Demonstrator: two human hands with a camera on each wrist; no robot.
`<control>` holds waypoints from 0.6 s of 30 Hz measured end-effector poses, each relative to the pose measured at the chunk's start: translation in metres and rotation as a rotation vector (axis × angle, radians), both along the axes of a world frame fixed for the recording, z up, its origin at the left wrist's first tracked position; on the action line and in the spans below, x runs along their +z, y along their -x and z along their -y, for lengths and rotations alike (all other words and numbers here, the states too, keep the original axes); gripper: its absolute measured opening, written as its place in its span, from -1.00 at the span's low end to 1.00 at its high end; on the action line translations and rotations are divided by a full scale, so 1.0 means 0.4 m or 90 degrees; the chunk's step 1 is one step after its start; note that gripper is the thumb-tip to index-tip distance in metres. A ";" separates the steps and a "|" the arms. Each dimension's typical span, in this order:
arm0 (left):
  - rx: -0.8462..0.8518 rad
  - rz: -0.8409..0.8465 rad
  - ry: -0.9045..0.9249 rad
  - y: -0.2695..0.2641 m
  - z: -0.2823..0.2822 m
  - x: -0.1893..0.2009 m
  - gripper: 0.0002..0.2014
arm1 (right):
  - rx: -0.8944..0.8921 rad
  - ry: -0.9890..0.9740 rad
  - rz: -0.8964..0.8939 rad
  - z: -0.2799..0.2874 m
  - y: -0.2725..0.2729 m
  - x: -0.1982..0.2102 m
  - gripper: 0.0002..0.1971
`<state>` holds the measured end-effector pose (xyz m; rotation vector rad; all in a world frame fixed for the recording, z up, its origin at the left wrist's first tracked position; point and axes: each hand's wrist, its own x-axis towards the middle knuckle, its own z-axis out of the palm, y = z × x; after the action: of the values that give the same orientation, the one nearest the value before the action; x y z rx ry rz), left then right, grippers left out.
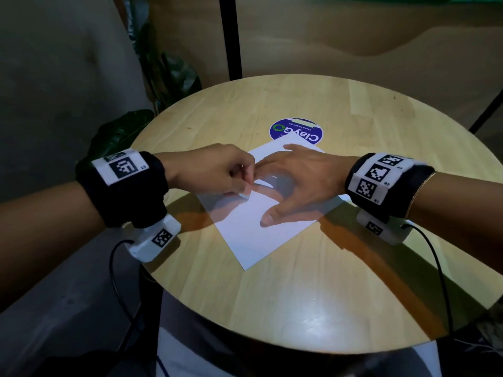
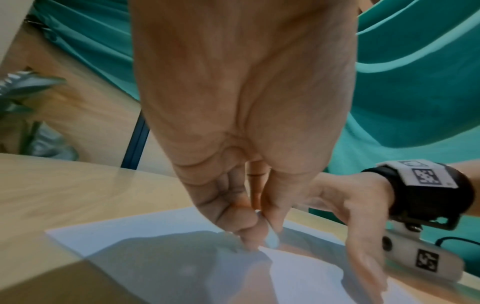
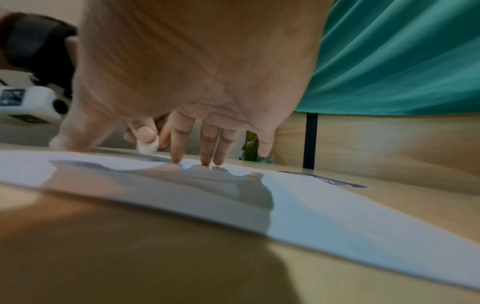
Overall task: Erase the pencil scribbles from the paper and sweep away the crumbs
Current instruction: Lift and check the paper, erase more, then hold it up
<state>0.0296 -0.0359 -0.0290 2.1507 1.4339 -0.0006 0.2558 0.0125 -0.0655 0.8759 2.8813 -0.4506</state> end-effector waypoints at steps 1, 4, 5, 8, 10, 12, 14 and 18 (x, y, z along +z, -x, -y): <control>0.012 0.024 -0.003 -0.001 -0.002 -0.004 -0.94 | 0.003 0.009 -0.015 0.002 -0.007 0.003 -0.16; -0.019 0.074 0.027 -0.026 0.006 -0.015 -0.96 | 0.000 0.093 -0.002 0.012 -0.036 0.003 -0.25; -0.033 0.086 0.029 -0.041 0.006 -0.021 -0.97 | 0.003 0.115 0.016 0.014 -0.046 -0.001 -0.23; -0.050 0.096 -0.003 -0.081 0.000 -0.044 -0.98 | -0.008 0.153 0.049 0.019 -0.054 -0.012 -0.24; -0.064 0.085 -0.029 -0.098 0.003 -0.054 -0.98 | -0.016 0.166 0.048 0.015 -0.051 -0.019 -0.35; -0.121 0.066 0.008 -0.106 0.010 -0.049 -0.97 | -0.008 0.154 0.058 0.009 -0.049 -0.027 -0.25; -0.175 0.033 0.081 -0.113 0.011 -0.035 -0.97 | -0.003 0.140 0.070 0.006 -0.050 -0.033 0.06; -0.168 0.035 -0.056 -0.118 -0.008 -0.049 -0.97 | -0.021 0.149 0.072 0.002 -0.054 -0.032 -0.14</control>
<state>0.0767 -0.0325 -0.0485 2.3780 1.1293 0.0238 0.2775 0.0118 -0.0784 0.8797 2.6482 -0.6998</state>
